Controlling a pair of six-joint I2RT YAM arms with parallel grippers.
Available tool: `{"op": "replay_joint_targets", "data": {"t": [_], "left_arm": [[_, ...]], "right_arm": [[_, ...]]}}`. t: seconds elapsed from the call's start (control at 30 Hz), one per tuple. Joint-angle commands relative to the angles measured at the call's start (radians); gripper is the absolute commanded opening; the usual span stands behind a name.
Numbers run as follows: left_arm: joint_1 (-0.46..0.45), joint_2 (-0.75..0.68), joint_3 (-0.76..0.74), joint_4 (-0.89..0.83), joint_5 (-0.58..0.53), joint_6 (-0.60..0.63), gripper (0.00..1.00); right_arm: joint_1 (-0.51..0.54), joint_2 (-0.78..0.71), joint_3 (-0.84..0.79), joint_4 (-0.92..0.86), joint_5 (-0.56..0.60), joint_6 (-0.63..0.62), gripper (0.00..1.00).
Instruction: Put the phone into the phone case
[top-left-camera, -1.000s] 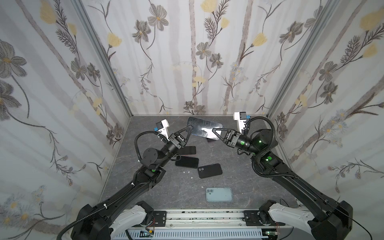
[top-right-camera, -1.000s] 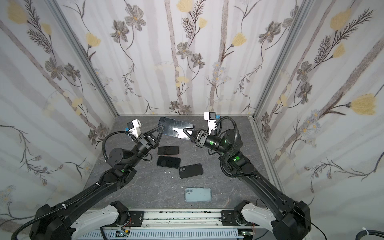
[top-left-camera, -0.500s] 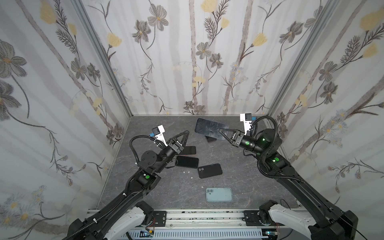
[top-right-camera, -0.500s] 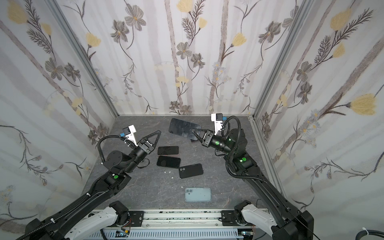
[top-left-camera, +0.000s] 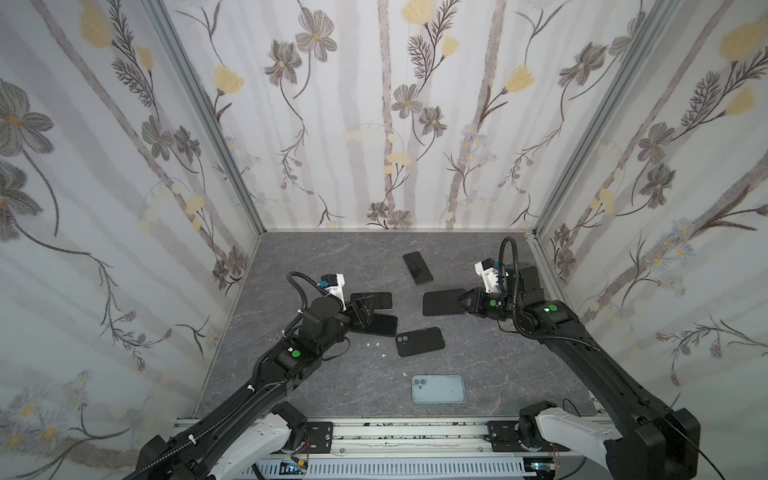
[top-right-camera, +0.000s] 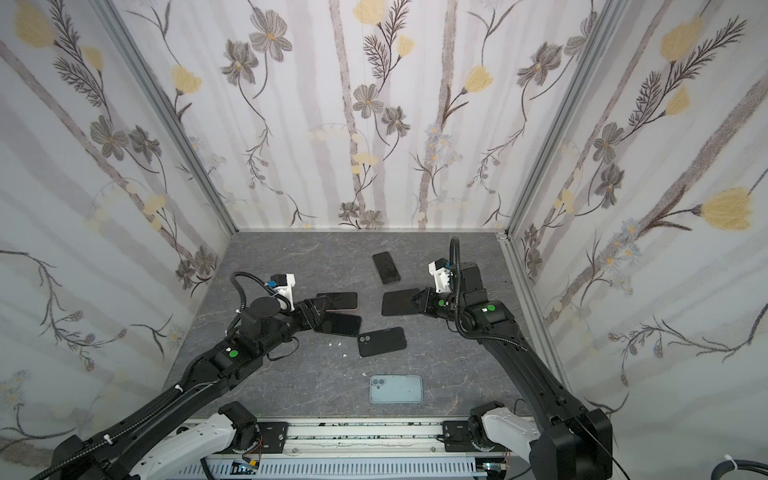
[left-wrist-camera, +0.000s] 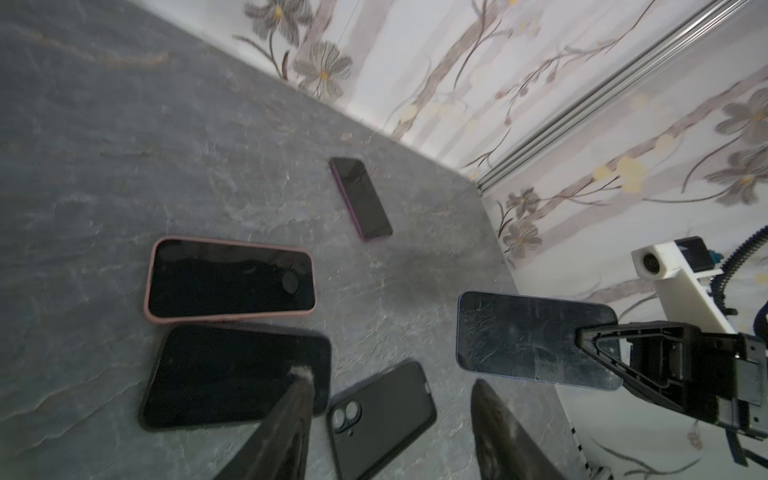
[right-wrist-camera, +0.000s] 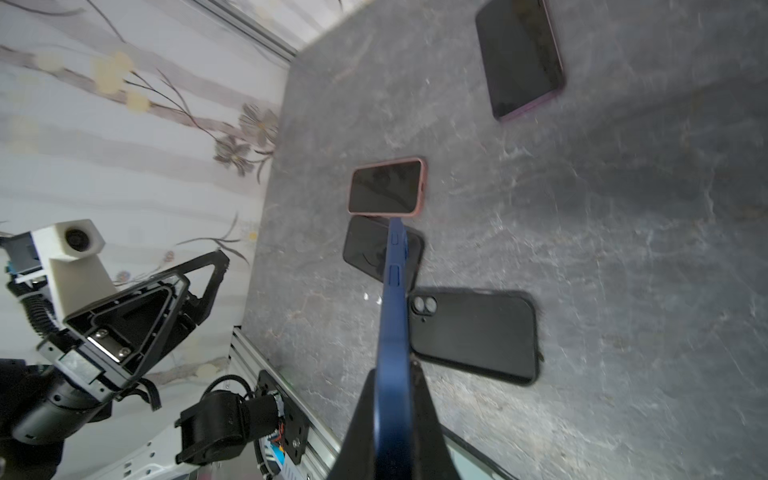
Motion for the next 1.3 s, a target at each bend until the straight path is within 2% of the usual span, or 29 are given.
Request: {"op": "replay_joint_targets", "data": {"t": [0.0,0.2,0.5,0.77,1.0,1.27], "left_arm": [[-0.004,0.035,-0.032,-0.025,0.078,-0.007,0.59],[-0.022,0.134,-0.065,0.04,0.143,-0.024,0.57],[-0.07,0.254,-0.088,0.143,0.195,-0.048,0.54],[-0.094,0.326,-0.089,0.204,0.193,-0.051,0.51],[-0.096,0.346,-0.092,0.235,0.155,-0.058,0.42],[-0.099,0.435,-0.1,0.269,0.178,-0.061,0.41]], "right_arm": [[0.032,0.051,-0.008,-0.019,-0.032,-0.064,0.0],[0.116,0.161,-0.01,0.024,-0.031,-0.068,0.0],[0.16,0.241,-0.011,0.096,-0.071,-0.044,0.0],[0.166,0.278,-0.021,0.143,-0.105,-0.024,0.0],[0.168,0.305,-0.03,0.152,-0.115,-0.022,0.0],[0.167,0.321,-0.057,0.179,-0.139,-0.008,0.0]]}}
